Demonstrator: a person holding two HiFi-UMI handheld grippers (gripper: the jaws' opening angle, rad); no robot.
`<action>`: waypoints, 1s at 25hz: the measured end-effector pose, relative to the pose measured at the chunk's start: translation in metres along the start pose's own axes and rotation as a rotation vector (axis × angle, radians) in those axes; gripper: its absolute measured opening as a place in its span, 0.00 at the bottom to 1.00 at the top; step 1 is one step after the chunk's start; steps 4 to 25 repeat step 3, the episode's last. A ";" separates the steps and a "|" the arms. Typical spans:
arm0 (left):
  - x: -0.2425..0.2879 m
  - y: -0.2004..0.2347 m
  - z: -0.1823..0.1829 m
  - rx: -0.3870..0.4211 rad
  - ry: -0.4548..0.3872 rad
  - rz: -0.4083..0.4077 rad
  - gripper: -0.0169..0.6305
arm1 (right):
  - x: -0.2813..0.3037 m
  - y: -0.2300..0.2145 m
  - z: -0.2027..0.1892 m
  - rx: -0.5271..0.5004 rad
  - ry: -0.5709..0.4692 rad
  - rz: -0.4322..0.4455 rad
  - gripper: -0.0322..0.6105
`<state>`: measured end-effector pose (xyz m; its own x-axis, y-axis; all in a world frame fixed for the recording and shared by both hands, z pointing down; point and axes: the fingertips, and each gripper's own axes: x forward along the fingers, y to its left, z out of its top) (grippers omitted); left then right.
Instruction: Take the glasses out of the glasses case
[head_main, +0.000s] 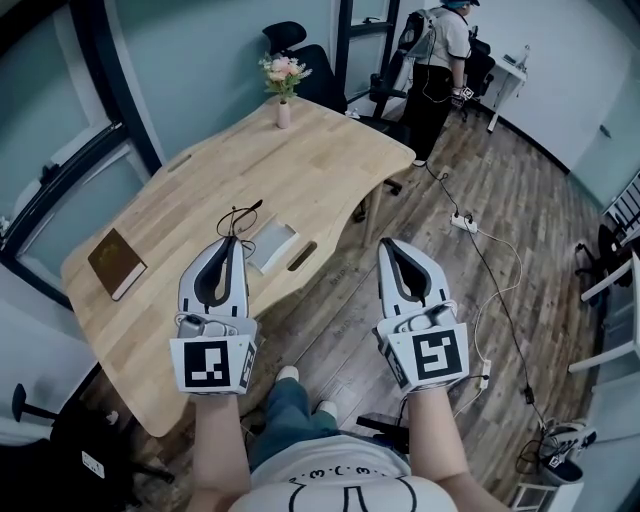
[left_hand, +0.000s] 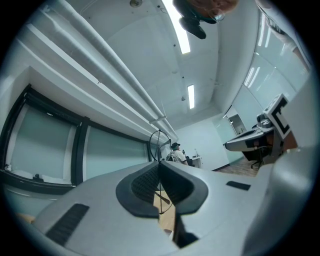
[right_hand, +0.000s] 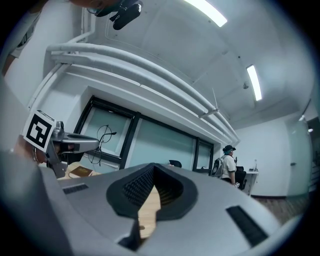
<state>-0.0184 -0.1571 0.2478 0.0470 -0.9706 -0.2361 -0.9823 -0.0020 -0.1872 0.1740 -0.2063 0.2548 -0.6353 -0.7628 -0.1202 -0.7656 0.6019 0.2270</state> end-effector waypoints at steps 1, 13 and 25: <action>-0.001 -0.002 0.001 0.003 0.000 -0.001 0.06 | -0.002 -0.001 0.000 0.002 0.000 -0.002 0.06; -0.002 -0.006 0.002 0.008 -0.001 -0.002 0.06 | -0.006 -0.004 -0.001 0.006 0.000 -0.006 0.06; -0.002 -0.006 0.002 0.008 -0.001 -0.002 0.06 | -0.006 -0.004 -0.001 0.006 0.000 -0.006 0.06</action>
